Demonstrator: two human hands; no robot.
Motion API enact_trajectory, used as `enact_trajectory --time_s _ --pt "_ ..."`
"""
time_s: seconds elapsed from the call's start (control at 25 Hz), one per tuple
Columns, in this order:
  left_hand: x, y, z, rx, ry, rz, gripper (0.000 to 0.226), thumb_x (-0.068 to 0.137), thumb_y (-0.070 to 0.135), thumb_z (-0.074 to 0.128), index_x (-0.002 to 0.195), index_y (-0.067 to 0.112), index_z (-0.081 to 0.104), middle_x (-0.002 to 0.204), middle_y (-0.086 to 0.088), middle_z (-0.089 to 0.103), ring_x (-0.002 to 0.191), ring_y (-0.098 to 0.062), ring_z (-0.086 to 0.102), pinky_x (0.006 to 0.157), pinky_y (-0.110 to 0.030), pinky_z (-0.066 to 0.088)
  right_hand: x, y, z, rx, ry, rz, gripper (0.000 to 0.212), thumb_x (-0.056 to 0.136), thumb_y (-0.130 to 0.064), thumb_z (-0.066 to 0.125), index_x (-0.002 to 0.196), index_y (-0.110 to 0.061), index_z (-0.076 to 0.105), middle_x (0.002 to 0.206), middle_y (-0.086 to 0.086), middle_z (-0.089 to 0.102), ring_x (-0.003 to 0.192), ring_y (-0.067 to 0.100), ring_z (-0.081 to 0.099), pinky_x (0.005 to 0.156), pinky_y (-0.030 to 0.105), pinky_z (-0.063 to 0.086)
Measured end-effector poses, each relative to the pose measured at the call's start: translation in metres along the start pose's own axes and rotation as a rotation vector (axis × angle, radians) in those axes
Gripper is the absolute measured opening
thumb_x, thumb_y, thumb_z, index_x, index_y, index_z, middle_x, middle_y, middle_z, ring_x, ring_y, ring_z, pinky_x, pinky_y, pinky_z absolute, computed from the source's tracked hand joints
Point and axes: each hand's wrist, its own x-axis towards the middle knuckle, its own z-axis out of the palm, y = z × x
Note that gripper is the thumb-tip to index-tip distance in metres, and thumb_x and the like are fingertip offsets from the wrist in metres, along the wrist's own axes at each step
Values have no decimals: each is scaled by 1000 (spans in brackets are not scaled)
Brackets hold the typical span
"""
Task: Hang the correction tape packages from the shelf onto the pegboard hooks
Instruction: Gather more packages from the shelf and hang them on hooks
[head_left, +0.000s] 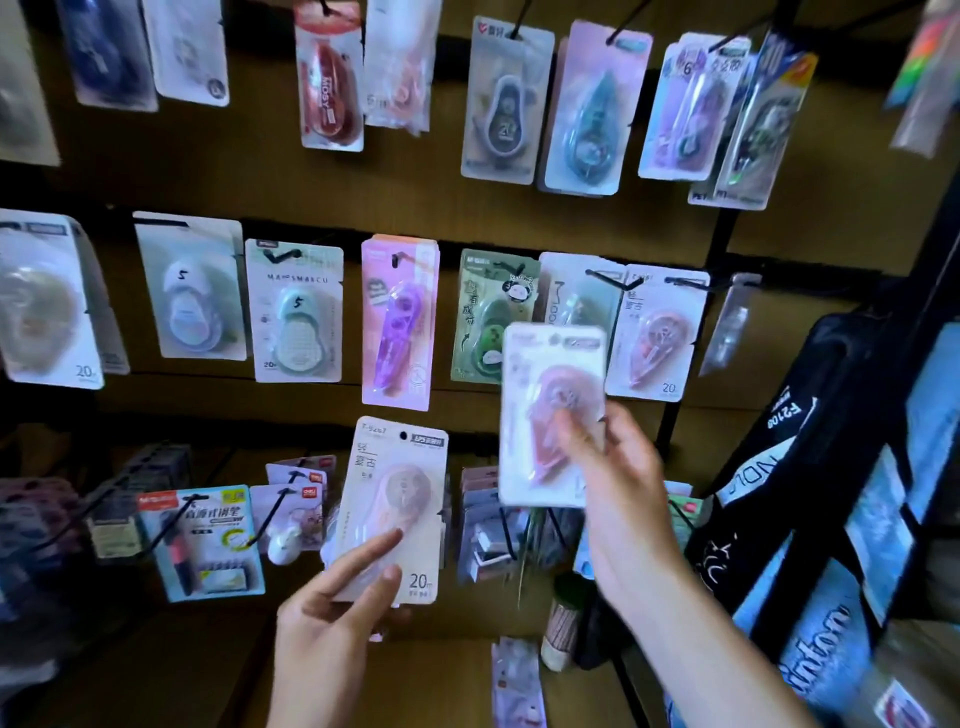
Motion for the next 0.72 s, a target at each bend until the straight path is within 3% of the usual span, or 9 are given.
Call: enact_trajectory --time_s 0.08,0.16,0.24,0.36,0.44,0.56,0.72 --pt "1 -1 -1 -12 8 -15 43 82 -11 65 85 28 82 93 -19 74 63 -36 68 76 -53 56 22 -20 -9 -24 67 -89 16 89 -20 67 105 -20 63 100 -20 74 92 -8 65 82 15 42" --pt "1 -3 -1 -19 -8 -26 50 84 -17 60 82 28 82 104 -14 70 66 -36 66 66 -43 58 37 -28 -18 -80 88 -158 20 93 -22 65 112 -17 62 115 -12 70 108 -4 60 91 16 38" --pt "0 -3 0 -13 -17 -32 53 85 -17 58 82 30 81 108 -11 67 67 -36 66 68 -45 57 42 -28 -25 -95 116 -179 23 93 -22 65 115 -17 62 122 -9 67 115 -1 57 96 16 38" --pt "0 -5 -1 -5 -23 -30 53 86 -17 57 85 30 81 108 -11 67 65 -35 66 81 -58 54 45 -27 -28 -46 134 -171 3 93 -19 64 96 -20 63 103 -18 70 98 -9 60 83 6 42" --pt "0 -6 -1 9 -30 -24 53 87 -16 57 85 31 81 105 -13 68 64 -35 66 82 -61 53 46 -28 -29 -26 131 -168 7 93 -21 65 98 -18 63 108 -14 69 104 -3 58 89 12 39" --pt "0 -6 -2 19 -32 11 52 86 -15 59 83 32 81 101 -11 69 62 -31 67 72 -50 57 48 -28 -28 16 143 -164 49 88 -27 71 133 -15 56 132 -7 63 125 5 53 109 27 32" --pt "1 -4 -1 -11 -13 28 52 86 -15 59 81 32 81 101 -9 70 68 -40 68 57 -32 60 53 -25 -32 39 188 -138 35 89 -23 69 123 -18 61 116 -18 68 110 -7 58 109 27 30"
